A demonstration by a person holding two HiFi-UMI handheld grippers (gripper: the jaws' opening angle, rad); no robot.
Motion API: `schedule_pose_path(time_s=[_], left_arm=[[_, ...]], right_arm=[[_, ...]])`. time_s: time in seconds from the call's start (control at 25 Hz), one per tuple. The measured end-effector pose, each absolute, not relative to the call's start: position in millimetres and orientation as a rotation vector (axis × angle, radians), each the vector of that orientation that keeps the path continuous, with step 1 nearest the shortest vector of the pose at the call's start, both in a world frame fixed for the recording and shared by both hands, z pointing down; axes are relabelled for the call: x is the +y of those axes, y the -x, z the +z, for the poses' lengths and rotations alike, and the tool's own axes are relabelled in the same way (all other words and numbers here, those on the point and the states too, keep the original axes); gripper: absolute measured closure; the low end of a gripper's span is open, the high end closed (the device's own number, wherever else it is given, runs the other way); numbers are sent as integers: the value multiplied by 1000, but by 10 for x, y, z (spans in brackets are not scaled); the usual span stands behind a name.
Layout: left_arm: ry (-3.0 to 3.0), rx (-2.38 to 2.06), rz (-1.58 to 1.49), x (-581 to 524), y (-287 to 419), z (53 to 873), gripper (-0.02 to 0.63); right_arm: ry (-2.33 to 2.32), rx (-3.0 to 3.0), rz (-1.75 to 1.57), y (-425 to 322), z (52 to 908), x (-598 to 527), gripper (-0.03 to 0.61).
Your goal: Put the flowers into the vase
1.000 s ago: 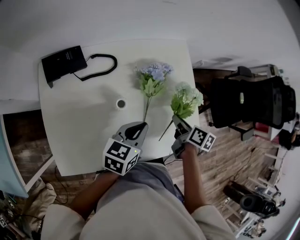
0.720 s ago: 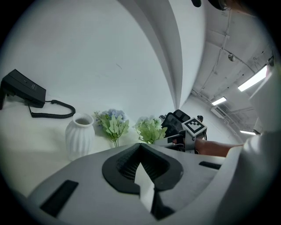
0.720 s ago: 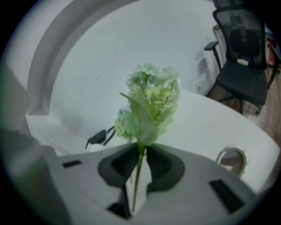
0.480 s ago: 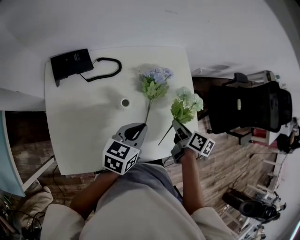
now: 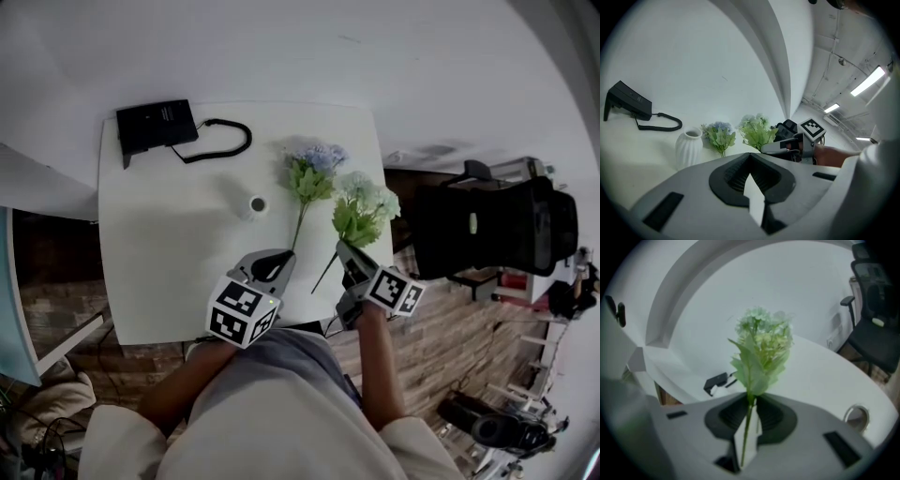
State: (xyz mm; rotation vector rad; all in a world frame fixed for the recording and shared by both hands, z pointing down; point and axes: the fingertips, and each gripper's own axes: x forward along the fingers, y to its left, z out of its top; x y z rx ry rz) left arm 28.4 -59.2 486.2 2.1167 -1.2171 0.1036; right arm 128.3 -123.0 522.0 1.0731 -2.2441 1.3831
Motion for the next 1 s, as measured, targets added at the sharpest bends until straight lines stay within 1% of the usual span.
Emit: schedule_pose_path(time_s=[0.48, 1.0], left_arm=[[-2103, -1246, 81, -583, -206, 4832, 591], [-2062, -1270, 84, -538, -159, 4897, 591]], right_arm=[[-892, -2391, 1255, -828, 4846, -1330, 509], [-675, -2551, 1037, -305, 4446, -1466, 509]])
